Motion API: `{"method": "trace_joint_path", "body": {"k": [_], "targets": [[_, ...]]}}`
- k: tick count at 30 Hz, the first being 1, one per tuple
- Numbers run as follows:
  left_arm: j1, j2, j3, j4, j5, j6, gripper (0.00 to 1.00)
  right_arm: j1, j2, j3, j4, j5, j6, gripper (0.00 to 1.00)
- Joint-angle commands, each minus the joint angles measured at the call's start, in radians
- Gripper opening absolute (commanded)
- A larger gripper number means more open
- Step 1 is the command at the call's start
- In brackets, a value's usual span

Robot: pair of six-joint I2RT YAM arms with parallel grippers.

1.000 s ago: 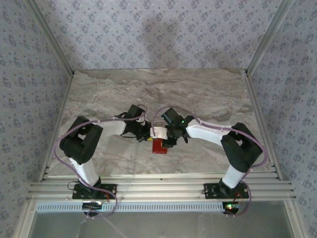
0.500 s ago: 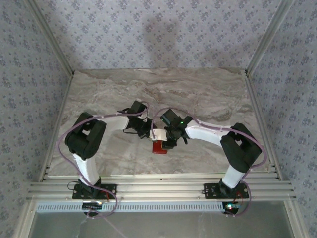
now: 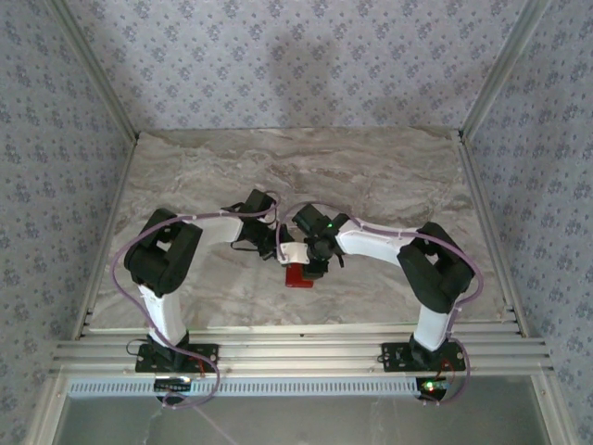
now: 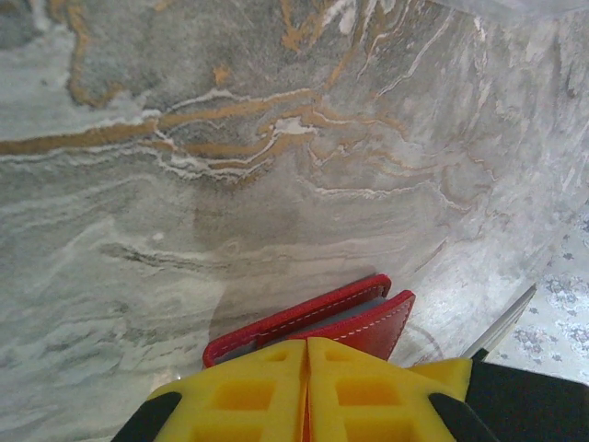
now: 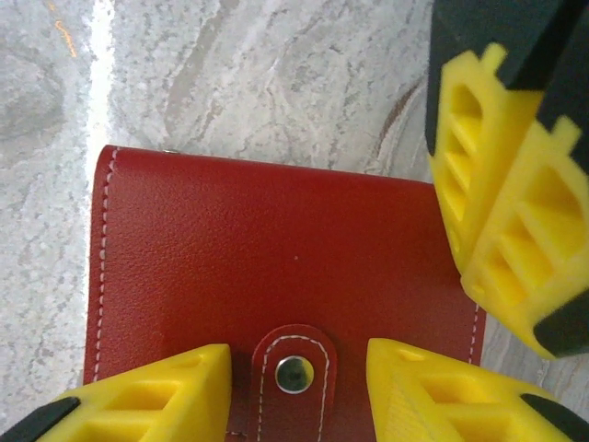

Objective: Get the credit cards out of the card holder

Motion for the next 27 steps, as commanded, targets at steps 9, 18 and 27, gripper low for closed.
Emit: {"method": "trace_joint_path", "body": {"k": [9, 18, 27], "targets": [[-0.006, 0.017, -0.056, -0.068, -0.047, 0.026, 0.11, 0.02, 0.014, -0.037, 0.064, 0.132, 0.018, 0.14], [-0.007, 0.012, -0.062, -0.135, -0.12, 0.073, 0.11, 0.019, -0.101, -0.137, 0.225, 0.173, 0.113, 0.02], [-0.006, 0.014, -0.07, -0.152, -0.144, 0.08, 0.1, -0.004, -0.214, -0.233, 0.293, 0.11, 0.242, 0.03]]}}
